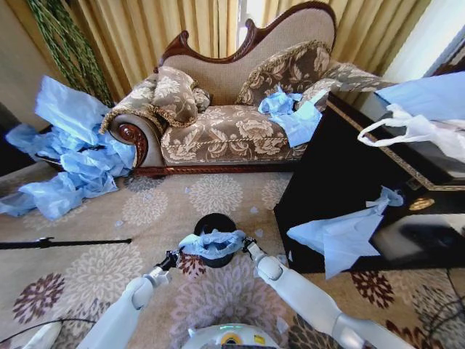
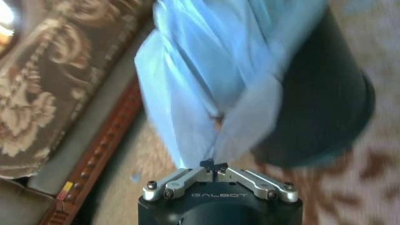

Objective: Place a garbage bag over the trash bin.

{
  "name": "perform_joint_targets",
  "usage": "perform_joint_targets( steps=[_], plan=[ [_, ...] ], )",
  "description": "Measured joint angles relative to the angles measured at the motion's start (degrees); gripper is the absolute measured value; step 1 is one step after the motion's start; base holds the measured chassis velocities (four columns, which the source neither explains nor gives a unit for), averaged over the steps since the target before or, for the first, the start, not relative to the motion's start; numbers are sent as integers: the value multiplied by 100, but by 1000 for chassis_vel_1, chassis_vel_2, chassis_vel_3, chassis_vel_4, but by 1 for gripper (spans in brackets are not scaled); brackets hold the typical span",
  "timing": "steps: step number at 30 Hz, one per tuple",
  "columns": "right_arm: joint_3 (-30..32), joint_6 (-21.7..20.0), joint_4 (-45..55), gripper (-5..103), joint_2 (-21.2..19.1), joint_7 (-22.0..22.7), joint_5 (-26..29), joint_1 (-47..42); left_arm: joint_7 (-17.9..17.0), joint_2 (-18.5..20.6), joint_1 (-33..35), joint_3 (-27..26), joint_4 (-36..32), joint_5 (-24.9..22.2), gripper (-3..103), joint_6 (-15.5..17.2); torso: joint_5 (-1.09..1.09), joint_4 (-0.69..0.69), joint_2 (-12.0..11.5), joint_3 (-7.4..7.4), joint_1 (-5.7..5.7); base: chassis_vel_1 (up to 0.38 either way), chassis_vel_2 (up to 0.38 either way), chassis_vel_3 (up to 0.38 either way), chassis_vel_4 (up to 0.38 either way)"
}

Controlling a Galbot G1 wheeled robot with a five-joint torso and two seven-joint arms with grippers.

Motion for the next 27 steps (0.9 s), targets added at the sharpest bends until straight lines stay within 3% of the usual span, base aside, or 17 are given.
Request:
perform_joint_targets(
  steps=[3, 7, 8, 10, 13, 14, 16, 18, 19, 21, 22, 23, 24, 26, 27],
  plan=[
    [-50, -59, 169, 0, -97, 68, 48, -35, -44, 82, 267, 70, -491, -504, 0, 57, 0, 1, 0, 0, 0, 0, 0, 0, 0],
    [-88, -93, 318, 0, -182, 175, 67, -88, -122, 158, 507, 77, -925, -778, -2, 240, 1, 0, 0, 0, 0, 0, 0, 0, 0],
    [-110, -119, 432, -3, -235, 237, 101, -129, -213, 220, 648, 77, -1137, -912, 8, 361, 1, 1, 1, 0, 0, 0, 0, 0, 0],
    [-118, -128, 491, 0, -255, 263, 119, -154, -254, 253, 720, 64, -1245, -959, 8, 395, 1, 1, 1, 0, 0, 0, 0, 0, 0],
    [-172, -180, 690, 0, -326, 469, 149, -234, -342, 339, 860, -3, -1394, -1050, 24, 416, 1, 0, 1, -1, 0, 0, 0, 0, 0],
    [-172, -180, 690, 0, -326, 469, 149, -234, -342, 339, 860, -3, -1394, -1050, 24, 416, 1, 0, 1, -1, 0, 0, 0, 0, 0],
    [-185, -242, 907, 11, -424, 587, 225, -311, -393, 412, 966, -75, -1475, -1183, 35, 421, 0, 1, 1, -1, 0, 0, 0, 0, 0],
    [-184, -256, 993, 11, -475, 623, 247, -351, -400, 444, 1003, -105, -1498, -1238, 40, 419, 0, 1, 1, -1, 0, 0, 0, 0, 0],
    [-164, -257, 1118, 21, -563, 646, 267, -424, -401, 487, 1059, -161, -1530, -1296, 46, 391, 1, 0, 1, -1, 0, 0, 0, 0, 0],
    [-120, -257, 1289, 27, -696, 662, 292, -529, -399, 526, 1134, -233, -1564, -1370, 52, 348, 0, 0, 1, -1, 0, 0, 0, 0, 0],
    [-78, -242, 1426, 32, -791, 674, 307, -627, -393, 552, 1197, -281, -1588, -1460, 62, 301, -1, -1, 1, -1, 0, 0, 0, 0, 0],
    [-78, -242, 1426, 32, -791, 674, 307, -627, -393, 552, 1197, -281, -1588, -1460, 62, 301, -1, -1, 1, -1, 0, 0, 0, 0, 0],
    [-26, -214, 1542, 37, -866, 691, 322, -724, -383, 572, 1253, -323, -1597, -1563, 62, 217, 0, 0, 1, -1, 0, 0, 0, 0, 0],
    [109, -159, 1748, 48, -975, 712, 367, -925, -314, 601, 1347, -386, -1576, -1858, 73, -105, 0, 0, 1, -1, -1, 0, 0, 0, 0],
    [109, -159, 1748, 48, -975, 712, 367, -925, -314, 601, 1347, -386, -1576, -1858, 73, -105, 0, 0, 1, -1, -1, 0, 0, 0, 0]
  ],
)
